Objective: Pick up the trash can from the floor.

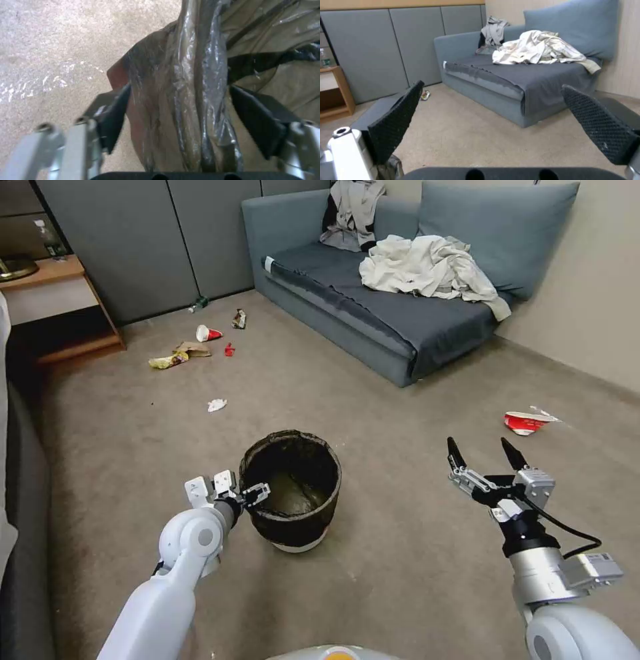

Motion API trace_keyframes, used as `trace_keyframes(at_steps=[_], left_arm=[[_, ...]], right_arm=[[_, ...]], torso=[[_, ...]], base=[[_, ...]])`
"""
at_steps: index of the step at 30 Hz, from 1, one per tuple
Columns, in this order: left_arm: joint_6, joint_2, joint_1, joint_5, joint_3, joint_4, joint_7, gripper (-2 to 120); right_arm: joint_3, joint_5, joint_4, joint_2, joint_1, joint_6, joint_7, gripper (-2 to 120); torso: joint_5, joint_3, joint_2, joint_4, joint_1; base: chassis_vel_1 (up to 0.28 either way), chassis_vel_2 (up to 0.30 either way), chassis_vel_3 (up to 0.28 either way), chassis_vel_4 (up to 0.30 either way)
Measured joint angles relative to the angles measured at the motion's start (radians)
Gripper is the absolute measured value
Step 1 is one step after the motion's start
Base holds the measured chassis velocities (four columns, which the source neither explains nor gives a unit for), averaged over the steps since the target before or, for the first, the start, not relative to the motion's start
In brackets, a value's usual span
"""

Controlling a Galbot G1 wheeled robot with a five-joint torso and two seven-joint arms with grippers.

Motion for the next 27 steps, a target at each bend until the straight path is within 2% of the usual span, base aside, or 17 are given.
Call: trace_keyframes(at_steps=[3,5,8,10,12,13,15,16,18,21,24,27], left_arm=[[-0.001,-0.003,-0.002,-0.014,-0.004,0.004,-0.005,57],[-0.002,-0.004,-0.003,-0.016,-0.005,0.005,-0.006,54],[-0.006,-0.009,-0.005,-0.016,-0.007,0.007,-0.011,38],[-0.007,-0.010,-0.005,-0.017,-0.007,0.007,-0.013,37],[-0.009,-0.014,-0.006,-0.020,-0.009,0.006,-0.019,25],[-0.009,-0.014,-0.006,-0.020,-0.009,0.006,-0.019,25],[-0.012,-0.017,-0.006,-0.020,-0.011,0.005,-0.027,14],[-0.012,-0.017,-0.006,-0.020,-0.011,0.005,-0.027,14],[-0.015,-0.019,-0.006,-0.020,-0.012,0.002,-0.030,4],[-0.022,-0.019,-0.005,-0.024,-0.013,-0.003,-0.031,1],[-0.031,-0.019,-0.004,-0.026,-0.023,-0.014,-0.035,1],[-0.031,-0.015,0.003,-0.046,-0.037,-0.047,-0.048,1]], right_arm=[[-0.001,0.000,-0.006,-0.003,0.004,0.000,0.000,100],[-0.001,0.000,-0.008,-0.003,0.005,0.000,0.000,100],[-0.003,0.000,-0.014,-0.006,0.008,0.002,0.000,100],[-0.003,0.000,-0.015,-0.006,0.009,0.002,0.000,100],[-0.004,0.000,-0.018,-0.010,0.011,0.003,0.000,100],[-0.004,0.000,-0.018,-0.010,0.011,0.003,0.000,100],[-0.004,0.000,-0.018,-0.014,0.012,0.004,0.001,100],[-0.004,0.000,-0.018,-0.014,0.012,0.004,0.001,100],[-0.004,0.001,-0.018,-0.017,0.012,0.005,0.001,100],[-0.004,0.001,-0.018,-0.017,0.011,0.007,0.002,100],[-0.004,0.001,-0.017,-0.017,0.009,0.008,0.002,100],[-0.003,0.001,-0.014,-0.017,0.007,0.009,0.002,100]], torso=[[-0.0001,0.000,0.000,0.0000,0.000],[-0.0001,0.000,0.000,-0.0001,0.000],[-0.0002,0.000,0.000,-0.0001,0.000],[-0.0003,0.000,0.000,-0.0001,0.000],[-0.0004,0.000,0.000,-0.0002,0.000],[-0.0004,0.000,0.000,-0.0002,0.000],[-0.0005,0.000,0.000,-0.0002,0.000],[-0.0005,0.000,0.000,-0.0002,0.000],[-0.0006,0.000,0.000,-0.0004,0.000],[-0.0013,0.000,0.000,-0.0006,0.000],[-0.0001,0.000,0.000,-0.0003,0.000],[-0.0008,0.000,0.000,-0.0004,0.000]], base=[[0.000,0.000,0.000,0.000],[0.000,0.000,0.000,0.000],[0.000,0.000,0.000,0.000],[0.000,0.000,0.000,0.000],[0.000,0.000,0.000,0.000],[0.000,0.000,0.000,0.000],[0.000,0.000,0.000,0.000],[0.000,0.000,0.000,0.000],[0.000,0.000,0.000,0.000],[0.000,0.000,0.000,0.000],[0.000,0.000,0.000,0.000],[0.000,0.000,0.000,0.000]])
